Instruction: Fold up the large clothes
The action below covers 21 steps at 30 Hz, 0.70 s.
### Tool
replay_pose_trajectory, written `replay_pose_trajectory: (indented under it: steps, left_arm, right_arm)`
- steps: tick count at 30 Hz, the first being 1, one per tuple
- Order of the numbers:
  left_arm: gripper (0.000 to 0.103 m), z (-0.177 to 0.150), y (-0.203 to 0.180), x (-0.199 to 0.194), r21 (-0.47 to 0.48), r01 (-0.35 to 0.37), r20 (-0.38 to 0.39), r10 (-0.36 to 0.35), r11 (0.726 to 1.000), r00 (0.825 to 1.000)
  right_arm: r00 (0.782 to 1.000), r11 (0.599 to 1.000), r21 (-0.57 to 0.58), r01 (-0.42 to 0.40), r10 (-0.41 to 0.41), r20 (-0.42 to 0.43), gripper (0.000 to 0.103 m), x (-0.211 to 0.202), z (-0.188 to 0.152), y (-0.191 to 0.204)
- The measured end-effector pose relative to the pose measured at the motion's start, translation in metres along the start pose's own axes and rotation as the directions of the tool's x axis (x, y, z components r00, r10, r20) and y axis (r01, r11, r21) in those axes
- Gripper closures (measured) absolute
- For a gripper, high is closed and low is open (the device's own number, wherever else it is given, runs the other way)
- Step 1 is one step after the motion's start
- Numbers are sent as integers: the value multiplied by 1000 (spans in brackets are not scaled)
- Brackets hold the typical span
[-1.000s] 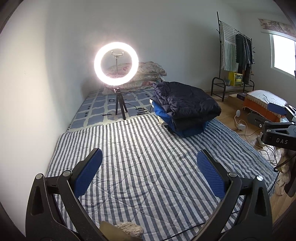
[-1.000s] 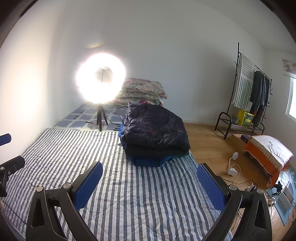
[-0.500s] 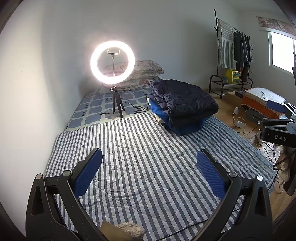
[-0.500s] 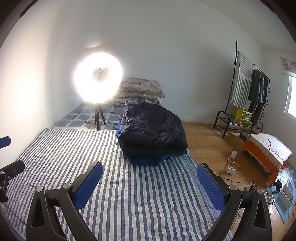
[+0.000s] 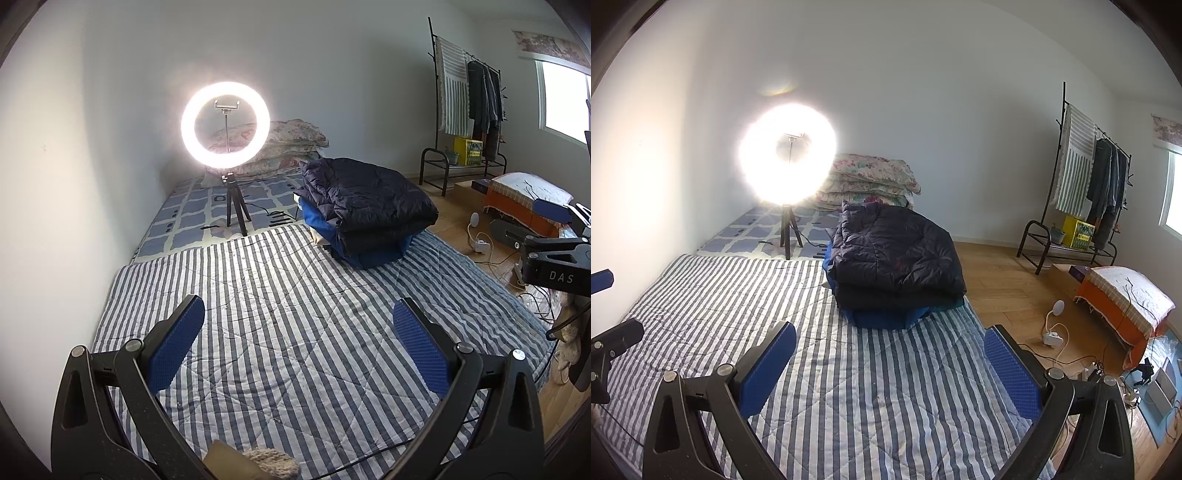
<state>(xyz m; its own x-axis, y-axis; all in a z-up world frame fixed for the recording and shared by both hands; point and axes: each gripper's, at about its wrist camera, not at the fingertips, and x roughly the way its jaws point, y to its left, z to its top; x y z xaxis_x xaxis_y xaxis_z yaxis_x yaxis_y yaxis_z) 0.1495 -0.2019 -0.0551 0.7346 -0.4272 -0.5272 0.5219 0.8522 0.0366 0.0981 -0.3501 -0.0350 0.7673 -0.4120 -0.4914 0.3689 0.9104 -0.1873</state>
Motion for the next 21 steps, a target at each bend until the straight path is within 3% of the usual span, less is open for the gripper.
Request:
replay_pose_trajectory:
  steps: [13, 21]
  left_arm:
    - [0, -3, 3, 8, -26, -17, -42, 16, 1000, 999]
    - [0, -5, 1, 5, -20, -39, -28, 39, 999, 999]
  right_arm:
    - [1000, 1000, -13, -2, 2, -2, 0, 2, -2, 2]
    - [1000, 1000, -5, -5, 5, -6, 0, 4, -2, 1]
